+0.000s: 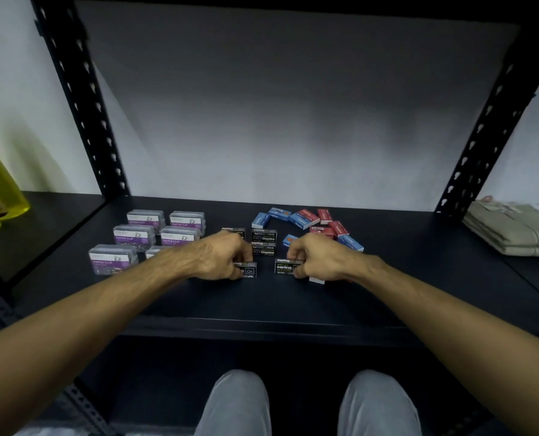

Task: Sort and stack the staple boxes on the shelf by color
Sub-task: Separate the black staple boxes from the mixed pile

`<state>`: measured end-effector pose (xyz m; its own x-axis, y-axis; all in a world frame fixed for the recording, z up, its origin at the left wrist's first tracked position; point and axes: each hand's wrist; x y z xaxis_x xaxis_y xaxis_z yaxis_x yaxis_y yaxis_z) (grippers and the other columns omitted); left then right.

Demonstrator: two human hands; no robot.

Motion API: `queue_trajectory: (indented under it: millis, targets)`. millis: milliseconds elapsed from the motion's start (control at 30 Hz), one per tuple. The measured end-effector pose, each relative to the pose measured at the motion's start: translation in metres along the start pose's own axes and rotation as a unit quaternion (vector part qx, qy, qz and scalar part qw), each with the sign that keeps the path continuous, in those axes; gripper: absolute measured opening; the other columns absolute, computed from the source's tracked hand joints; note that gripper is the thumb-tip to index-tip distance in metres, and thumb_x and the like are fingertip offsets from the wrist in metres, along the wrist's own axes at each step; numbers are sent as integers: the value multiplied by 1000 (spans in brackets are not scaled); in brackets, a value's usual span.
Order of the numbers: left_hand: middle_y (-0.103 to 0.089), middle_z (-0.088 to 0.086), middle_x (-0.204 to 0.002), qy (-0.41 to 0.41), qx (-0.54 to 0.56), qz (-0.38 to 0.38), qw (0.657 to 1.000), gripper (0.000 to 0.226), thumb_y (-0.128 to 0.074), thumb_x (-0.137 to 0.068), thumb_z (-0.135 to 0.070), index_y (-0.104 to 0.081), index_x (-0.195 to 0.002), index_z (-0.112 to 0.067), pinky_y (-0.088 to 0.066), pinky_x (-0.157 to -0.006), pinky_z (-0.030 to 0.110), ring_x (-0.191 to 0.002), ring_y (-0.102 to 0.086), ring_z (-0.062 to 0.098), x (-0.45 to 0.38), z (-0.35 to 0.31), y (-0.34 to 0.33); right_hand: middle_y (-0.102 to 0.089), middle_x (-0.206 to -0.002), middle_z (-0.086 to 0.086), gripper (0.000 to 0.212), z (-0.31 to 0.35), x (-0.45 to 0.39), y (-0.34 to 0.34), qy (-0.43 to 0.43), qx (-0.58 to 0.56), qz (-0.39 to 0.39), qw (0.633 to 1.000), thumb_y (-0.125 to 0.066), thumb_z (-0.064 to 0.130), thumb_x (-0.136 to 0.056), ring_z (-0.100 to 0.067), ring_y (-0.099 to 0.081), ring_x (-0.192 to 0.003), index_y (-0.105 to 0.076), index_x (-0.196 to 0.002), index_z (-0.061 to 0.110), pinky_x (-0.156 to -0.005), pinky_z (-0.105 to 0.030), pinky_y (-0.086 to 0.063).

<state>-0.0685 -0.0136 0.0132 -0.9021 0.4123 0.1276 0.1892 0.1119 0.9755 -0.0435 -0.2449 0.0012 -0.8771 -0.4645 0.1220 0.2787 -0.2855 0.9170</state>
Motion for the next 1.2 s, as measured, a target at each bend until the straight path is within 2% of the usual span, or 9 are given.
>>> queue_trajectory:
  millis: [100,233,400,567,733,867,967,1100,1200]
  targets:
    - [-65,-6,-104,-3,16,3,1000,32,-71,-87,-28,-64,-118,-25,-42,-67,17,-90,-60,11,0,-1,-1,-66,-95,2,19,4,3,1,-7,13,-1,1000,-75,22,-83,-16,-63,-87,-65,-99,20,-77,-32,-53]
    - [-66,-6,-90,-4,72,-20,997,20,-75,-83,-23,-68,-102,-23,-42,-58,13,-80,-60,11,-1,-2,2,-68,-87,1,13,11,6,12,0,0,3,1000,-73,17,-84,-13,-63,-79,-68,-95,18,-70,-29,-51]
    - [-67,-6,-81,11,148,-69,986,27,-84,-73,-21,-64,-91,-24,-48,-60,23,-71,-62,11,-3,0,2,-69,-87,-2,14,27,5,24,9,11,15,1000,-70,16,-85,-9,-58,-69,-66,-99,18,-57,-23,-44]
    - [-63,-7,-77,-2,159,-82,984,28,-81,-74,-13,-60,-92,-22,-42,-52,13,-63,-57,8,0,3,-7,-65,-78,4,6,37,-1,14,25,18,22,999,-69,17,-86,-6,-57,-66,-66,-86,22,-54,-21,-39]
    - [-57,-13,-94,-14,120,-57,991,46,-76,-80,-16,-60,-120,-32,-36,-57,8,-74,-54,0,4,4,-3,-68,-87,3,13,32,-3,10,7,24,49,998,-74,25,-84,-11,-64,-76,-69,-94,19,-61,-26,-46]
    - [-64,-11,-83,-5,137,-55,989,27,-78,-79,-16,-68,-100,-29,-39,-53,9,-67,-58,2,2,6,-2,-66,-84,2,8,30,-2,12,2,19,49,999,-74,24,-85,-11,-62,-73,-66,-83,22,-59,-25,-43]
    - [-66,-7,-76,1,170,-88,982,23,-78,-77,-12,-63,-86,-27,-40,-50,11,-59,-56,3,1,8,-1,-63,-79,2,8,35,-1,16,7,26,33,999,-72,21,-85,-10,-58,-69,-66,-90,18,-57,-24,-42]
    - [-65,-10,-84,-1,165,-80,983,25,-76,-79,-9,-64,-93,-26,-41,-56,9,-69,-59,2,2,9,-2,-65,-73,-1,13,40,-7,16,20,71,33,997,-71,21,-84,-13,-59,-65,-65,-89,10,-61,-33,-52]
    - [-61,-13,-90,-2,139,-65,988,27,-74,-82,-10,-66,-102,-26,-39,-60,7,-78,-58,0,3,11,-6,-66,-75,1,12,41,-11,10,22,104,43,993,-69,23,-84,-14,-61,-68,-65,-90,13,-70,-36,-55]
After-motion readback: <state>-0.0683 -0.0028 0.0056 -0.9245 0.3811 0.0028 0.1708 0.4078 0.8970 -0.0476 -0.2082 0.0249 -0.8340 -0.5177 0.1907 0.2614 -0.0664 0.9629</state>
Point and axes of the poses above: each hand's wrist, its own x-axis away from the middle knuckle, its own y-axis out of the back of the hand, z = x × y
